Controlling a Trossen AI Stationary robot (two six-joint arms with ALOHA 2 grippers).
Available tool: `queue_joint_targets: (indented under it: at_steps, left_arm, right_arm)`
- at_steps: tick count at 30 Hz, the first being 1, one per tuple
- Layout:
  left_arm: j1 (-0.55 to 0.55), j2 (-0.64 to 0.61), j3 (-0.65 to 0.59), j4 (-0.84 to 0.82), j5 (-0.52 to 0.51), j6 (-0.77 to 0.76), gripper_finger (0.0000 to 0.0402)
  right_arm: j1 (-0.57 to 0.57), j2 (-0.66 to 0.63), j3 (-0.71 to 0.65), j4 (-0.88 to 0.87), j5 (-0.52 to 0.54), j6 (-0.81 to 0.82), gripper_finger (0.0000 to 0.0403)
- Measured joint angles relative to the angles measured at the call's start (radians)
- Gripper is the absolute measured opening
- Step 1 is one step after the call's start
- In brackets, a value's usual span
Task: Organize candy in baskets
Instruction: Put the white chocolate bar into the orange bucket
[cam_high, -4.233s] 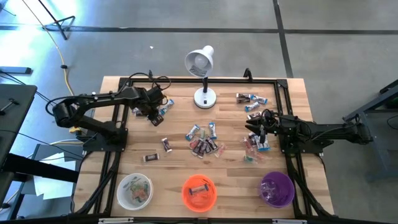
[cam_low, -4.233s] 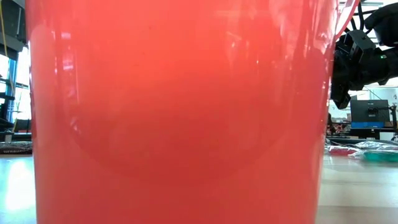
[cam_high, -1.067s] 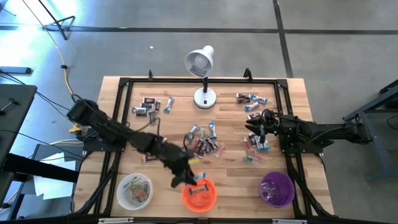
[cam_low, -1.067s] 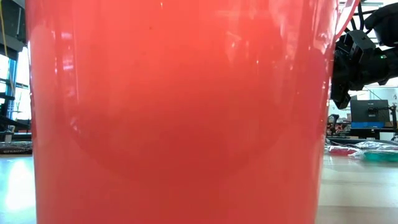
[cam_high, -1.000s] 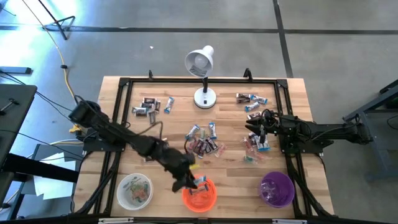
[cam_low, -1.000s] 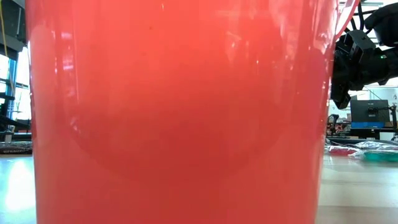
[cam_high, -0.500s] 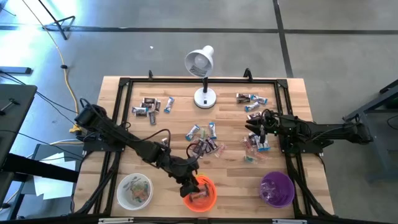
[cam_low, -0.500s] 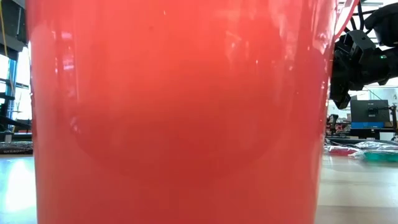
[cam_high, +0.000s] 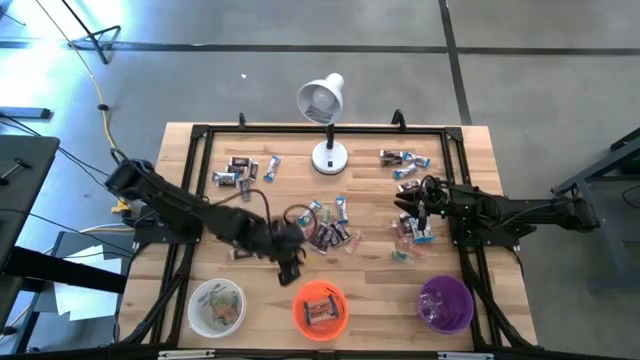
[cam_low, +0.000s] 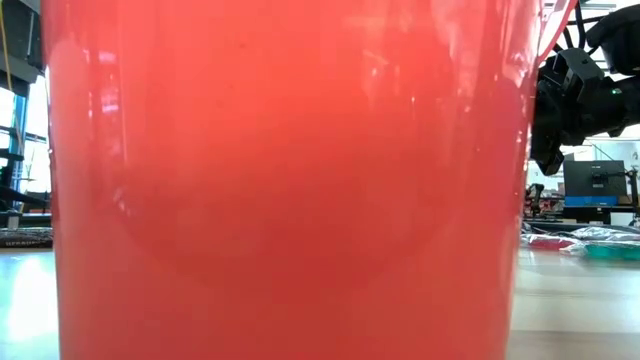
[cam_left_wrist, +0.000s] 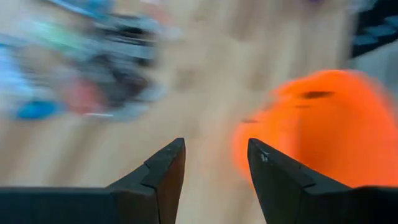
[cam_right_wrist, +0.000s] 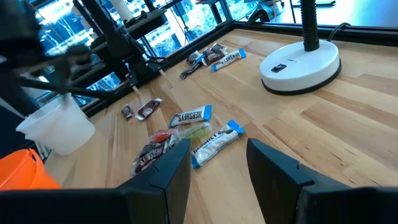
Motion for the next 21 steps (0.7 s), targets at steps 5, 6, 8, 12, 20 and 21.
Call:
queue_joint_targets:
  at_steps: [5, 6, 8, 12, 20, 21]
  left_arm:
    - [0.111, -0.036, -0.013, -0.19, -0.152, 0.126, 0.0159]
    - [0.145, -0.036, -0.023, -0.217, -0.157, 0.128, 0.0159]
    - [0.222, -0.036, -0.053, -0.228, -0.153, 0.14, 0.0159]
    - [0.384, -0.032, -0.136, -0.18, -0.089, 0.241, 0.0165]
    - [0.648, -0.032, -0.224, -0.095, 0.058, 0.371, 0.0202]
    - [0.67, -0.032, -0.228, -0.09, 0.062, 0.39, 0.0209]
  right_arm:
    - [0.0, 0.0, 0.0, 0.0, 0.0, 0.0, 0.0152]
    - [0.0, 0.0, 0.0, 0.0, 0.0, 0.0, 0.0152]
    - [0.0, 0.0, 0.0, 0.0, 0.0, 0.0, 0.0152]
    - [0.0, 0.0, 0.0, 0.0, 0.0, 0.0, 0.0152]
    - [0.0, 0.0, 0.0, 0.0, 0.0, 0.0, 0.0152]
    - [0.0, 0.0, 0.0, 0.0, 0.0, 0.0, 0.0152]
